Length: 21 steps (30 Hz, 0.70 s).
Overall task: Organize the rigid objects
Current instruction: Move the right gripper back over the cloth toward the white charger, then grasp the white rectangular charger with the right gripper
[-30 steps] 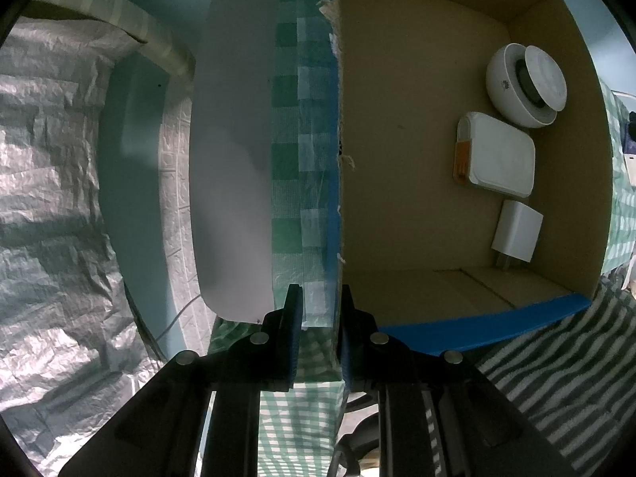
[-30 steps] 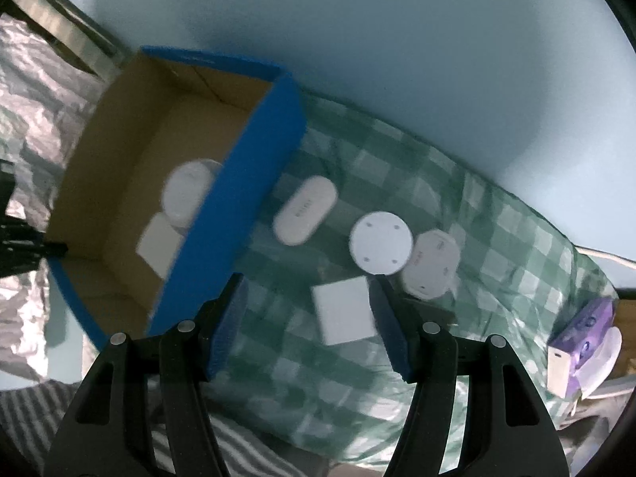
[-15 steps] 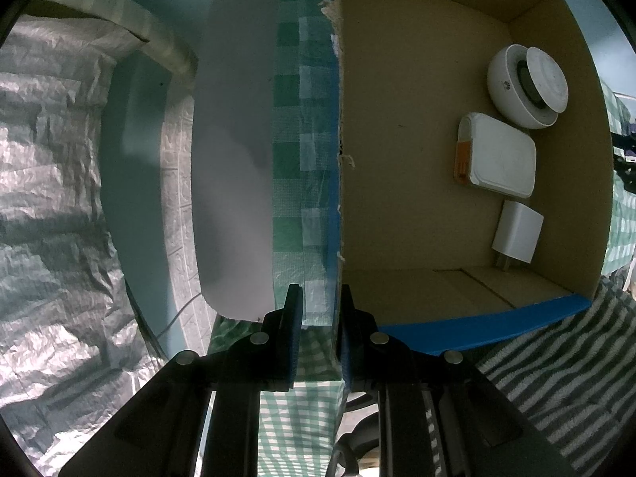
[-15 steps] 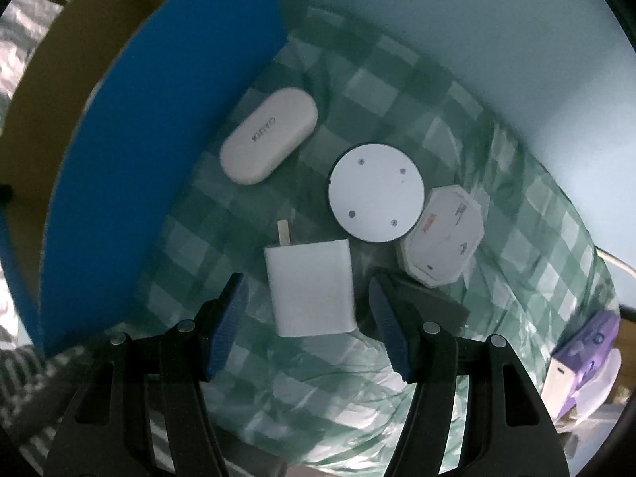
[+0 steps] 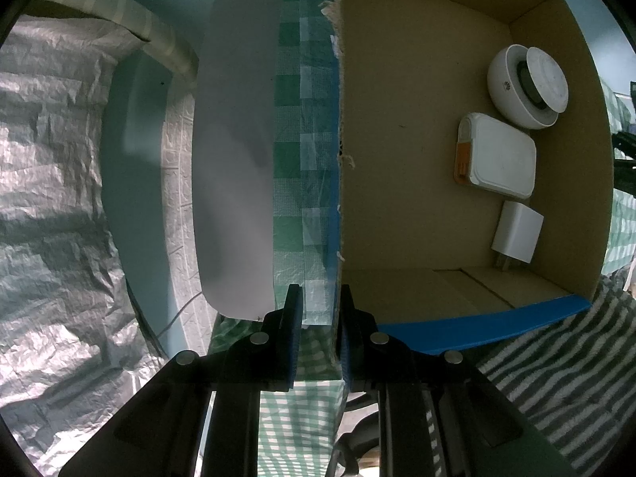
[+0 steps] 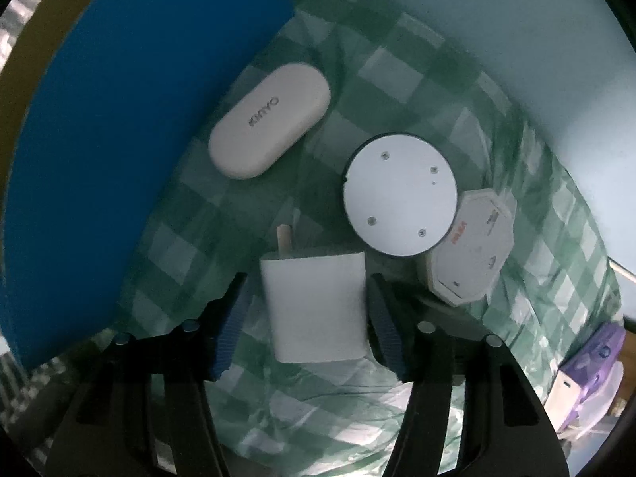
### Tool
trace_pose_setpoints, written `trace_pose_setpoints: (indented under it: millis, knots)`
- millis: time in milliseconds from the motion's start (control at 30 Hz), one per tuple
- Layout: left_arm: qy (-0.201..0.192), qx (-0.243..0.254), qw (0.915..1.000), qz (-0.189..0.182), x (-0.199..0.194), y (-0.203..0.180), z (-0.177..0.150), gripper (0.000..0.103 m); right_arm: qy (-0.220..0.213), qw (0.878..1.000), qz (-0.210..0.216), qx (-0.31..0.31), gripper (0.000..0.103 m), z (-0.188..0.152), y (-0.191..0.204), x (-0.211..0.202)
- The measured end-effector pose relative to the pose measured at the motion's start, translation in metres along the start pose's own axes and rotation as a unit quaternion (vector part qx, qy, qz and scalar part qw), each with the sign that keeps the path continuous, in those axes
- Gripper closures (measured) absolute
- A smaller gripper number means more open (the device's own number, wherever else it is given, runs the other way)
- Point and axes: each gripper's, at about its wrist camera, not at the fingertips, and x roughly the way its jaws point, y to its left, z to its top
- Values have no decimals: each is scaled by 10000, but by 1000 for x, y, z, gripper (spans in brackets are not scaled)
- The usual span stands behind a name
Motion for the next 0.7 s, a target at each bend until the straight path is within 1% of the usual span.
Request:
trace_pose_setpoints:
  millis: [33,133,200,267,533,700]
  knots:
    - [0,-5,10000,-5,0,0,0,86,64,10000,-20,36,50,0,0,3]
    - [-6,-2,10000,-6,0,0,0,86,76,9987,194,470,50,-2,-6,4]
    - [-5,1,10000,-8,0,1,0,86,150,9957,378,837,50,-4,-11,5]
    - [-1,-2,10000,-15,0,1,0,86,167,9929,465,1083,50,-6,-15,5]
    - [-4,41,10000,6,-1,0,0,86,150,9929,350,1125,50,-8,-9,12]
    - [-3,29,10000,2,-1,0,1,86,40,9935,246,1108,50,-13,-4,17]
